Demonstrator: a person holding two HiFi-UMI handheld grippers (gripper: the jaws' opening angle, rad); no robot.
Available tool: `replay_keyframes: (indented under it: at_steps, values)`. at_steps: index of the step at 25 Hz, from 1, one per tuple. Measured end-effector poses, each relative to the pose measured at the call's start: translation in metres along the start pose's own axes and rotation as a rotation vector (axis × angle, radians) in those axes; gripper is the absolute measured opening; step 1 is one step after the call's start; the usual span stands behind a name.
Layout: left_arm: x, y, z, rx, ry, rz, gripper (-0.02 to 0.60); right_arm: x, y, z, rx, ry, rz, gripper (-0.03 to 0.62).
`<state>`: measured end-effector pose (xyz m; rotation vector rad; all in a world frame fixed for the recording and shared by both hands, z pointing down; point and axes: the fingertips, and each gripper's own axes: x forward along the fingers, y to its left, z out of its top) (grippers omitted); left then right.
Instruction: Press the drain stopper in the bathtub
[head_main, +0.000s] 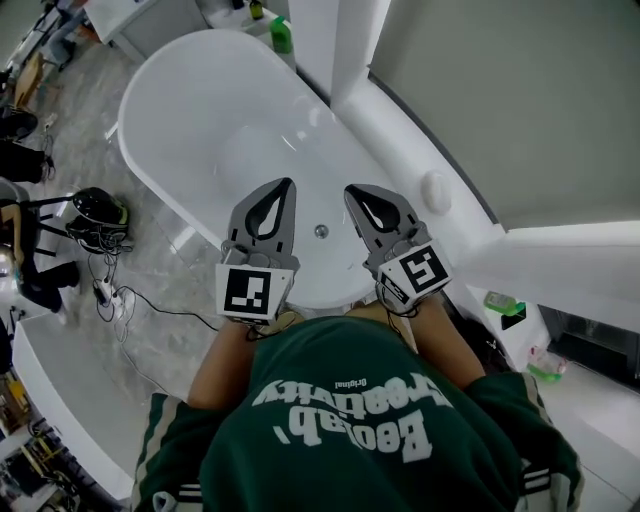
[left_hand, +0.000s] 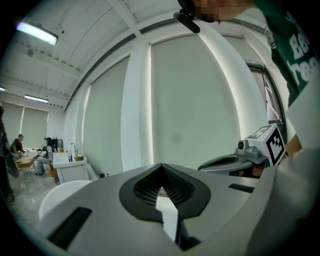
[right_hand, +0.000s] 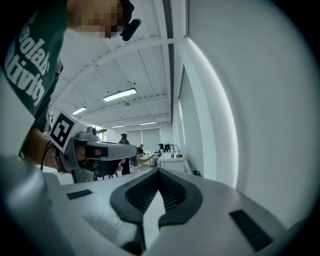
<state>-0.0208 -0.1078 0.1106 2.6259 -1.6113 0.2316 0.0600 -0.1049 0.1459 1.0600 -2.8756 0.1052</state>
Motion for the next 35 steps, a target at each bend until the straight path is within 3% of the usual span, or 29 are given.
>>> replay_keyframes:
  at_steps: [3, 8, 11, 16, 35]
  values:
    - [-0.009, -0.002, 0.018, 0.018, -0.045, -0.012, 0.003, 0.002, 0.008, 0.015, 0.002, -0.021, 0.016, 0.014]
    - [-0.023, -0.017, 0.028, 0.042, -0.074, -0.040, 0.003, -0.004, 0.016, 0.048, 0.111, -0.090, 0.028, 0.014]
    - [-0.032, -0.017, 0.033, 0.040, -0.088, -0.037, 0.003, -0.007, 0.025, 0.062, 0.094, -0.115, 0.044, 0.014]
    - [-0.036, -0.013, 0.036, 0.070, -0.091, -0.034, 0.003, -0.004, 0.038, 0.058, -0.009, -0.073, 0.049, 0.014]
    - [-0.031, -0.035, 0.034, 0.085, -0.092, -0.097, 0.003, -0.016, 0.043, 0.055, 0.004, -0.082, 0.046, 0.014]
